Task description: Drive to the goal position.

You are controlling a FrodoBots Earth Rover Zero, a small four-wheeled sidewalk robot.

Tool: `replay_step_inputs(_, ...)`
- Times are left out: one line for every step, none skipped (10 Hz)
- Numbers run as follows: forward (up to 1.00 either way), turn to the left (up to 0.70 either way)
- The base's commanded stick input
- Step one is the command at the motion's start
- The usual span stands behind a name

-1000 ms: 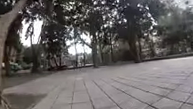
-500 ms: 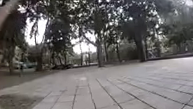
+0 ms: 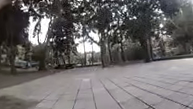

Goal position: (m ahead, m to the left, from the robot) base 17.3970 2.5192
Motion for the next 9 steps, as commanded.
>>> replay_step_inputs(0.7, 0.14)
replay_step_inputs(0.7, 0.14)
replay_step_inputs(0.7, 0.14)
replay_step_inputs(0.7, 0.14)
replay_step_inputs(0.7, 0.14)
replay_step_inputs(0.7, 0.14)
replay_step_inputs(0.7, 0.14)
replay_step_inputs(0.7, 0.14)
replay_step_inputs(0.7, 0.14)
